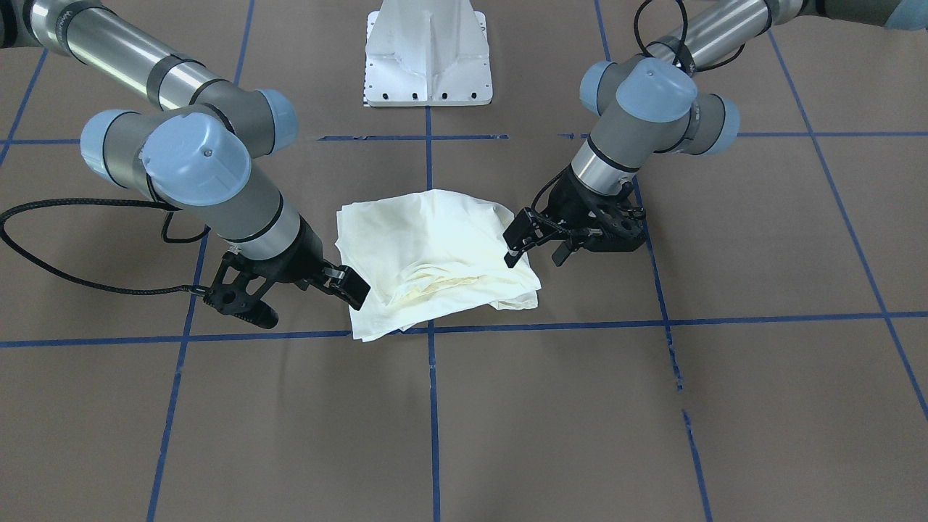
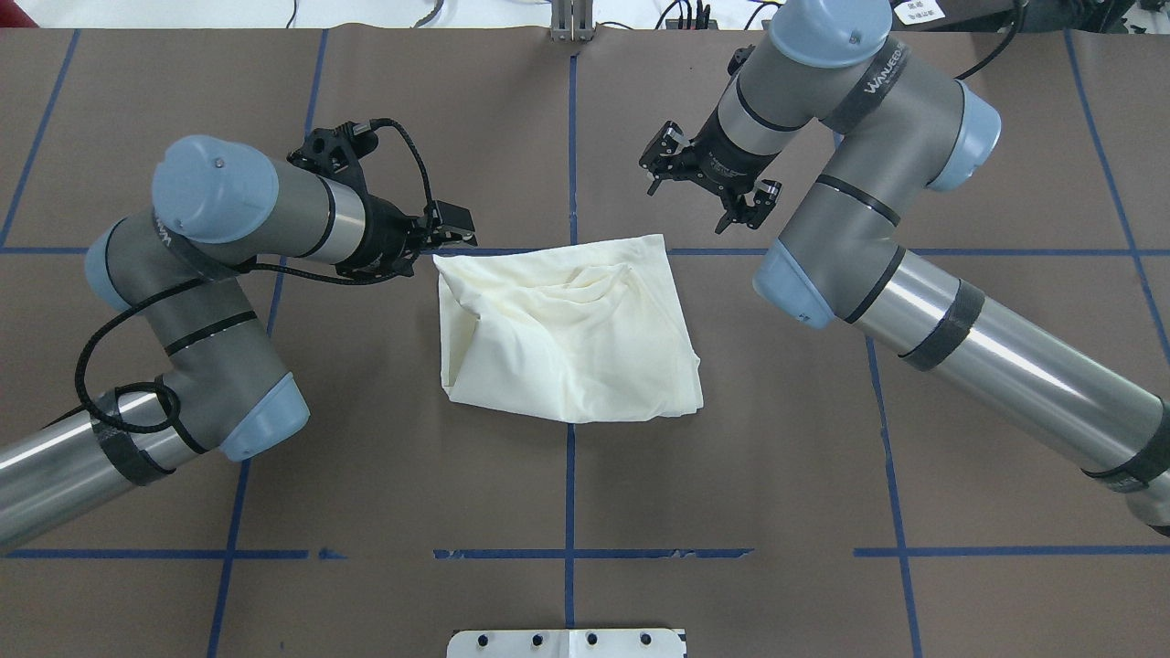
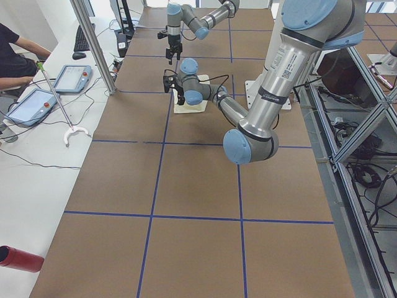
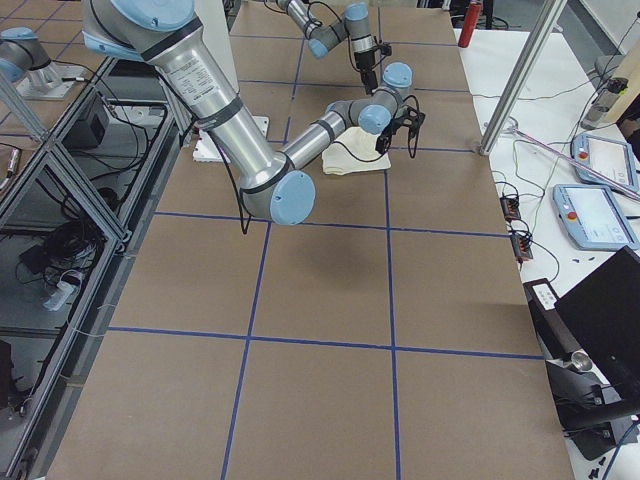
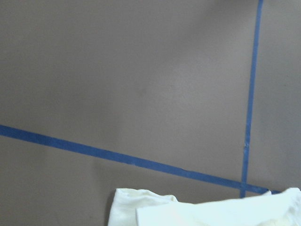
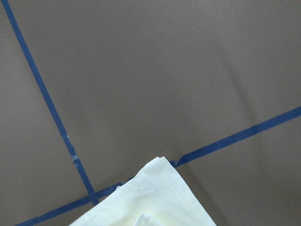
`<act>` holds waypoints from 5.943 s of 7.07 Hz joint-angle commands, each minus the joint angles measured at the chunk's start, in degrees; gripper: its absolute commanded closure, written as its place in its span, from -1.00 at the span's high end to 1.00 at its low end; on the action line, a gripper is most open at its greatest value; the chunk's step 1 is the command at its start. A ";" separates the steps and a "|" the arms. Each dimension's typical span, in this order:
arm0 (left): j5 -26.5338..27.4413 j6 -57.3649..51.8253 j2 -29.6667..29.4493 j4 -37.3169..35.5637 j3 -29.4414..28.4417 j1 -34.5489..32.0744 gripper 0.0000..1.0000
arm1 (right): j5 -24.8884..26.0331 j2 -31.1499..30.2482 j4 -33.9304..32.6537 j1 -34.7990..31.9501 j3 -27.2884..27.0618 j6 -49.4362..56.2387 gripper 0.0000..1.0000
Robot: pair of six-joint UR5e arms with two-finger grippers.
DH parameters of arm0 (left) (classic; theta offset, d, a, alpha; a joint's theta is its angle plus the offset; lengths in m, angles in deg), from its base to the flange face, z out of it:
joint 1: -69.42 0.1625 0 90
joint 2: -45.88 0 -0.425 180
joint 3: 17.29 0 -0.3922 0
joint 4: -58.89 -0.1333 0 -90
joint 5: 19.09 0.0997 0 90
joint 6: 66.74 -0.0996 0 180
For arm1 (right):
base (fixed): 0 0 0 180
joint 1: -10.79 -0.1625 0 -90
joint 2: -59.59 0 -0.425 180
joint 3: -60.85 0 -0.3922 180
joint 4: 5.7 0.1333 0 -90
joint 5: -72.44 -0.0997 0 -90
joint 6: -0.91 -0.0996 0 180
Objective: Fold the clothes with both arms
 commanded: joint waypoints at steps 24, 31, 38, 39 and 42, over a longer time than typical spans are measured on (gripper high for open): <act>-2.87 11.70 -0.14 21.68 -6.81 13.30 1.00 | -0.11 -1.21 -8.56 -6.01 -3.11 10.53 1.00; -4.01 11.61 7.04 20.89 3.26 19.81 1.00 | -0.11 -1.22 -8.56 -6.71 -3.20 11.59 1.00; -8.32 -22.02 13.39 -12.46 19.69 -5.79 1.00 | -0.02 -15.33 -8.65 -14.33 -11.55 35.78 1.00; -8.32 -36.15 13.57 -22.95 22.26 -13.42 1.00 | -0.11 -18.85 -8.56 -17.31 -11.46 43.15 1.00; -8.84 -72.20 16.54 -30.44 14.41 -31.72 1.00 | -7.09 -30.62 -9.09 -29.69 -10.94 67.82 1.00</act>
